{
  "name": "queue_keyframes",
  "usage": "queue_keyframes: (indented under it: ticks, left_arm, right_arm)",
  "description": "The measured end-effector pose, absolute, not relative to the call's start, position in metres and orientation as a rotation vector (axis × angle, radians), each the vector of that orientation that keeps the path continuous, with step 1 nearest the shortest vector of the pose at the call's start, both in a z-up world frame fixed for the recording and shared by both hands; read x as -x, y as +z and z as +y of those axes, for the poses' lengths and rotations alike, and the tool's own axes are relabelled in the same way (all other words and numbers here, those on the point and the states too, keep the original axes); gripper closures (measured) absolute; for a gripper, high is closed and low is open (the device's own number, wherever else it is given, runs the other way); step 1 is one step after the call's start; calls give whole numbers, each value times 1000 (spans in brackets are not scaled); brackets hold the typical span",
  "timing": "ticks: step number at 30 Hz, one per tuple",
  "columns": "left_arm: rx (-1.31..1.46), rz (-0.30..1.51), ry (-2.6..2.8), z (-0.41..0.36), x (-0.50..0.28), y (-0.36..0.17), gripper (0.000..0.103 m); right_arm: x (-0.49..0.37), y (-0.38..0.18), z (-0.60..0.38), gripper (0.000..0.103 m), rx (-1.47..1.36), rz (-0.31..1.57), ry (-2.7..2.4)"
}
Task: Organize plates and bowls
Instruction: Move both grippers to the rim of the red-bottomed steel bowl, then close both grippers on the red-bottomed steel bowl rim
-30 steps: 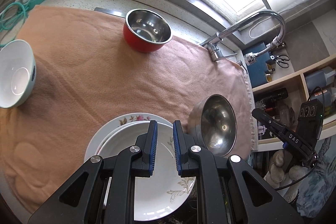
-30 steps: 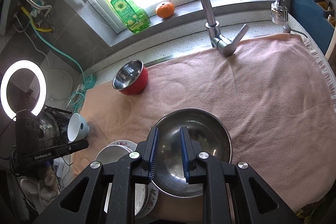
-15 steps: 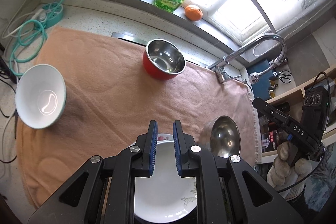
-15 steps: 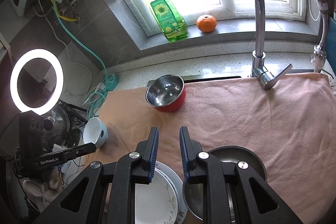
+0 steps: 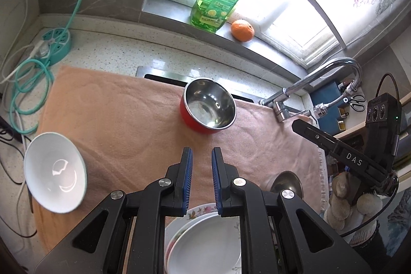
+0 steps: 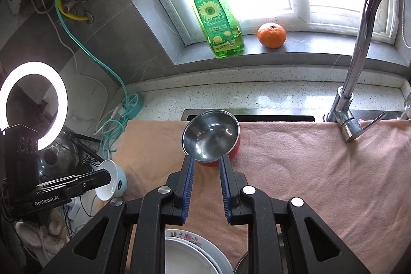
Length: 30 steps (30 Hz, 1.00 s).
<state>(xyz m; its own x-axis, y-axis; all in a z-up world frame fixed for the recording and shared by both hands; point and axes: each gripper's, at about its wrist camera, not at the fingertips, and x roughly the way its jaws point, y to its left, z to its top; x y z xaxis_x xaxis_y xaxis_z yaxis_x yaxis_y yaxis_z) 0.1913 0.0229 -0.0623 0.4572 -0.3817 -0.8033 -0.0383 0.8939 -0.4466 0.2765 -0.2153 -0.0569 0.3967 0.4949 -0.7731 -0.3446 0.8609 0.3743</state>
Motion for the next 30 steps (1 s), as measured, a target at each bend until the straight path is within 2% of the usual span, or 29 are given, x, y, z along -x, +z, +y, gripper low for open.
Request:
queue_keyframes:
  ticks: [15, 30]
  left_arm:
    - [440, 1200, -185, 12, -270, -112, 90]
    - [391, 1274, -142, 5, -318, -141, 90]
  right_arm:
    - [-353, -123, -203, 84, -182, 1211, 471]
    - [-391, -157, -197, 84, -260, 1308, 458]
